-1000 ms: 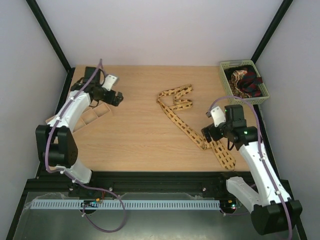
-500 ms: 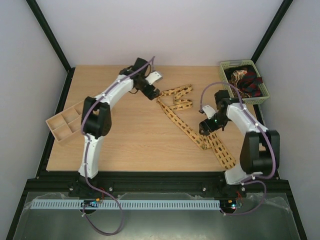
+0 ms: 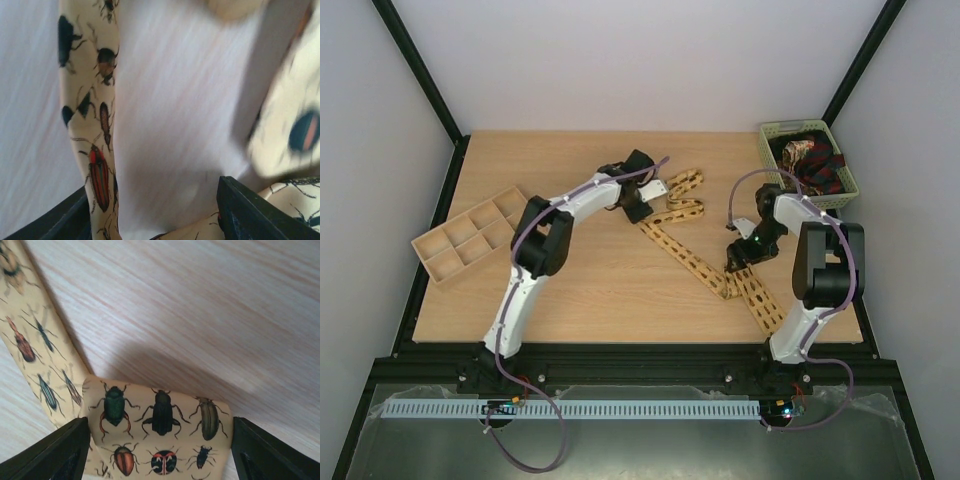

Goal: Roll the ties
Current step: Flatten out the tie at the center of the board.

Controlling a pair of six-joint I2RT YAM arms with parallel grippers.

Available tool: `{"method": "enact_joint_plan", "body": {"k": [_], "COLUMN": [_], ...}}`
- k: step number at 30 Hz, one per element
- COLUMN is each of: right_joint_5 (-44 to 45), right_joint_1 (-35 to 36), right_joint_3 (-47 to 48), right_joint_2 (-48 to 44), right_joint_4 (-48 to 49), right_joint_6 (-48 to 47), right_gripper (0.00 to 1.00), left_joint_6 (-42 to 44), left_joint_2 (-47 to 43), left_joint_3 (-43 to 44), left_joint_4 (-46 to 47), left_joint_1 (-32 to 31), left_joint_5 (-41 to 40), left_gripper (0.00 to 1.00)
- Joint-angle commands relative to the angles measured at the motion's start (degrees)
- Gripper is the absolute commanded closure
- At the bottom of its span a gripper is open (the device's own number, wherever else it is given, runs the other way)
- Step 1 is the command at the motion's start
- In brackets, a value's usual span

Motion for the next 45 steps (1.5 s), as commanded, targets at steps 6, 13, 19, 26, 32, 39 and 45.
{"method": "enact_joint_plan", "body": {"k": [6, 13, 19, 26, 32, 39, 45], "right_joint_5": [-5.65, -10.65, -12.62, -5.48, 1.57, 5.67, 3.74], "right_joint_1": [-0.06, -0.06, 0.3, 5.51, 9.49, 10.03, 11.67], "right_joint_3": [2.56, 6.04, 7.37, -0.78, -7.98, -16.21, -20.88], "right_joint_2": [0.39, 0.16, 4.96, 2.76, 0.25, -3.02, -5.38], "right_joint_4": [-11.82, -18.11, -13.91, -3.3, 2.27, 4.88, 6.73], "right_joint_6": [-9.61, -15.92, -10.26, -3.3, -1.48, -2.9, -0.78], "right_gripper": [0.24, 0.23, 0.32, 0.38, 0.43, 0.52, 0.61], "left_joint_6": [5.36, 8.64, 18.55, 20.79, 26.73, 31.43, 32.42], "left_joint_2": [-24.73, -36.83, -40.7, -36.08, -32.67, -28.62, -28.46], "left_joint_3": [-36.1, -43.68, -43.95, -40.8, -40.0, -38.65, -40.66], "left_joint_4": [1.44, -4.32, -8.08, -8.17, -7.98, -10.9, -10.64], "left_joint_1": [11.4, 18.55, 19.88, 19.81, 19.13, 18.56, 18.61], "left_joint_5": [-2.07, 11.02, 18.09, 19.22, 18.72, 15.75, 14.36], "left_gripper": [0.44, 0.34, 0.28, 0.3, 0.34, 0.38, 0.42]}}
